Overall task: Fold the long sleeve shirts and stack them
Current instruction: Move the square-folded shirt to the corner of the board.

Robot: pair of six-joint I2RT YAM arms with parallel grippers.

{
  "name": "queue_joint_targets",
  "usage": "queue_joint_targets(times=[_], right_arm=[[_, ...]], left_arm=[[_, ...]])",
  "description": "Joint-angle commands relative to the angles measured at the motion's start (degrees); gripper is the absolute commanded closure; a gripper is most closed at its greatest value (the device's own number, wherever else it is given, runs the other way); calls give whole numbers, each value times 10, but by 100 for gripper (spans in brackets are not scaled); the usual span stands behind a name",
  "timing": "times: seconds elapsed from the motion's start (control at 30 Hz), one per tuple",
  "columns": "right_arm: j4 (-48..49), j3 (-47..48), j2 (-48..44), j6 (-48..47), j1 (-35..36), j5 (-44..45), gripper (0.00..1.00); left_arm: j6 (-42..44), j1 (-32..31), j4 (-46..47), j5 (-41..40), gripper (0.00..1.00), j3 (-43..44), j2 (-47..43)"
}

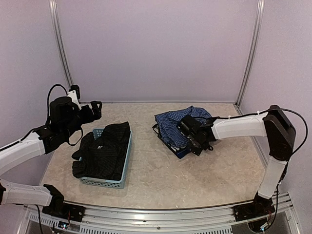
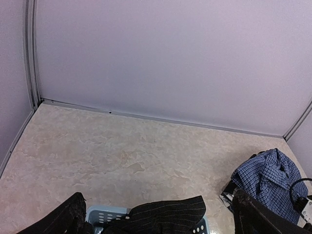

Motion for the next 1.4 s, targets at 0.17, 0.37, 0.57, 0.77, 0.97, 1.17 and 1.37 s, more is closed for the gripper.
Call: queue_joint_targets(times=[0.17,0.37,0.57,0.77,0.97,1.17,1.37], right_arm=[[45,108,11,-2,119,-196,0],[26,217,112,11,119,-133,1],[-25,331,208,13,107,-82,0],[-85,409,273,28,58,-21,1],[-65,432,303,19,-24,-19,1],[-38,495,347,3,-105,-30,0],[-38,598,389,9,-168,-59,1]], left_arm=[[4,-2,-5,-1,1,14,-4],[3,-2,-5,0,1,14,-4],[4,-2,-6,2,1,16,-5],[0,-2,-2,9,1,15,-5],[-2,-2,-5,10,1,16,-2],[-3,-2,-7,10,1,15,-5],[-6,-3,-10,19,1,20,0]])
